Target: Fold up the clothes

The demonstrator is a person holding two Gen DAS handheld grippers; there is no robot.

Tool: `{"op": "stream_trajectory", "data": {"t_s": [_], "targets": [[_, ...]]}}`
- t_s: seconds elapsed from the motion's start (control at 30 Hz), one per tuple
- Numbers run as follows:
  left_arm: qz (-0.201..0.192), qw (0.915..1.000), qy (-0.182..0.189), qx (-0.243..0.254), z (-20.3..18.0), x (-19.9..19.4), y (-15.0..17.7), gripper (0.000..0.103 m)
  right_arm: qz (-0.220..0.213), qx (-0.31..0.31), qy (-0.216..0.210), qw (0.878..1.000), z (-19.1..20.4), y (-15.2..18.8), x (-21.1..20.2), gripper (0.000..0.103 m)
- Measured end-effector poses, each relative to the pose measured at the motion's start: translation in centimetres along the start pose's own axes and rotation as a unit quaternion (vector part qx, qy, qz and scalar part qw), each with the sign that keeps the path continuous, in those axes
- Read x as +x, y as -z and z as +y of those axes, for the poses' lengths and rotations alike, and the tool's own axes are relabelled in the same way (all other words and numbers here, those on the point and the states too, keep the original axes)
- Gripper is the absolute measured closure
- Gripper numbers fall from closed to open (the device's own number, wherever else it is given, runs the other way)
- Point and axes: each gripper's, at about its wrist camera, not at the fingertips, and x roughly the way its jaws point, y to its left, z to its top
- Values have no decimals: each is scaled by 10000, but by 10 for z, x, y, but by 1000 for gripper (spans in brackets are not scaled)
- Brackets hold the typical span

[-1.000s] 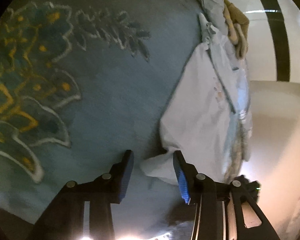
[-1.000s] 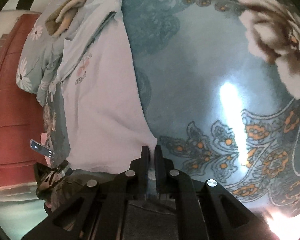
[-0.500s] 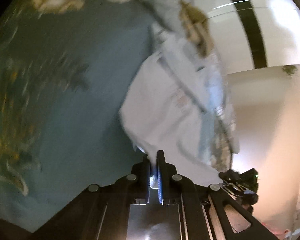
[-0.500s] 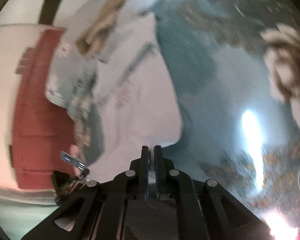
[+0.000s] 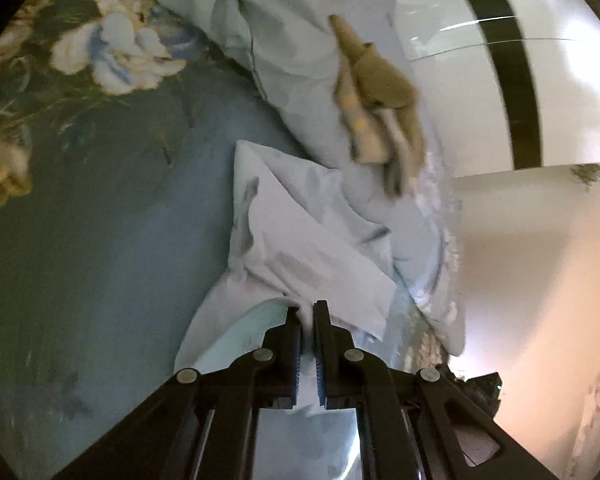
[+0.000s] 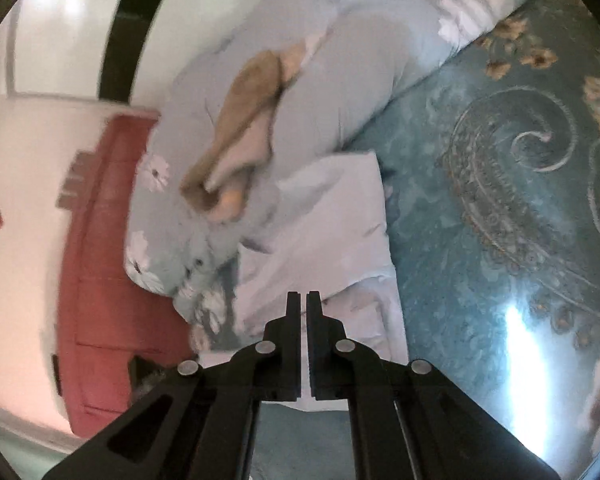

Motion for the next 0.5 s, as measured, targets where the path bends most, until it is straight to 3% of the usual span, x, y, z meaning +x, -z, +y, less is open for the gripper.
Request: {"op": "stream_trajectory", "data": {"t_s": [0.17, 0.27, 0.37, 0.5], "targets": [[146, 9997, -60, -211, 18, 31, -8, 97, 747, -272, 613, 9949, -20, 8, 46, 98], [179, 9990, -59, -408, 33, 38, -3, 97, 1077, -143, 699, 9916, -36, 14, 70, 97], [185, 9983, -57, -556, 44, 39, 3, 97, 1079, 145, 700, 9916, -51, 13, 84, 83], [168, 9980, -66, -599, 47, 36, 7, 97, 1033, 391, 754, 9910, -61, 11, 91, 80]]}}
